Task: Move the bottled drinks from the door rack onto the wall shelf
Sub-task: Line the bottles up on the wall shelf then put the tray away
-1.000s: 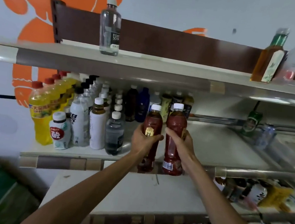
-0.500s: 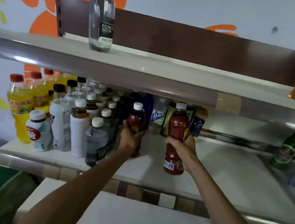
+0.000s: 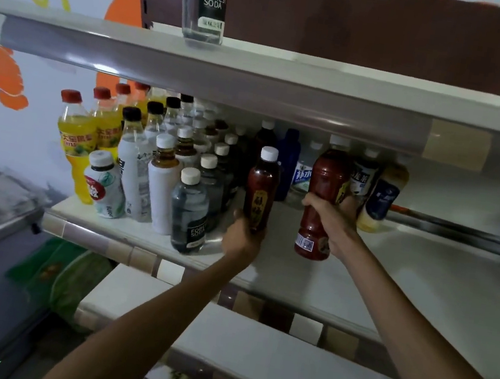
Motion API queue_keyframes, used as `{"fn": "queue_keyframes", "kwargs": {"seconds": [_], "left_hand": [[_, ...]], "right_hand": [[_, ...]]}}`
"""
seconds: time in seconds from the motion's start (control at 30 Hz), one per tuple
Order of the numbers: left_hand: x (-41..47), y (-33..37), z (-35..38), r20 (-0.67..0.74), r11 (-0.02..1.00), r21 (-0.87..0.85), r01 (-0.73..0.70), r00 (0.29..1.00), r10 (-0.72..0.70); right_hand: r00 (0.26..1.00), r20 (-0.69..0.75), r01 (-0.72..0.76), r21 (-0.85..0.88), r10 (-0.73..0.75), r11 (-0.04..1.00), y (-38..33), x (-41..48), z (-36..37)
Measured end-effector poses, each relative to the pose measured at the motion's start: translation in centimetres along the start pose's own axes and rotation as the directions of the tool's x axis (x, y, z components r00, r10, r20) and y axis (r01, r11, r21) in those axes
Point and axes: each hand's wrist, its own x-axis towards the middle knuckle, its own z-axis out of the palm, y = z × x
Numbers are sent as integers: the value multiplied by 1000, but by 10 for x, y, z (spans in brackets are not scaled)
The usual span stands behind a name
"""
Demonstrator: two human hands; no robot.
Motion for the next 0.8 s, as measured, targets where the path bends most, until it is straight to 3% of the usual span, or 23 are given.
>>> {"fn": "queue_keyframes", "kwargs": {"seconds": [0.07, 0.23, 0.37, 0.8], "left_hand": [[14, 3, 2, 51, 1000, 9, 20, 999, -20], [53, 21, 6, -1, 999, -23, 45, 999, -45], [82, 28, 16, -7, 997, 61, 48, 999, -48], [112, 36, 14, 102, 992, 45, 122, 987, -126]], "right_hand": [[1000, -1, 3, 4, -3, 1000, 4, 2, 2], [1000, -25, 3, 22, -3, 1000, 3, 3, -1], [999, -47, 23, 4, -23, 1000, 2, 2, -16], [998, -27, 47, -61, -48, 997, 2, 7, -21]]}}
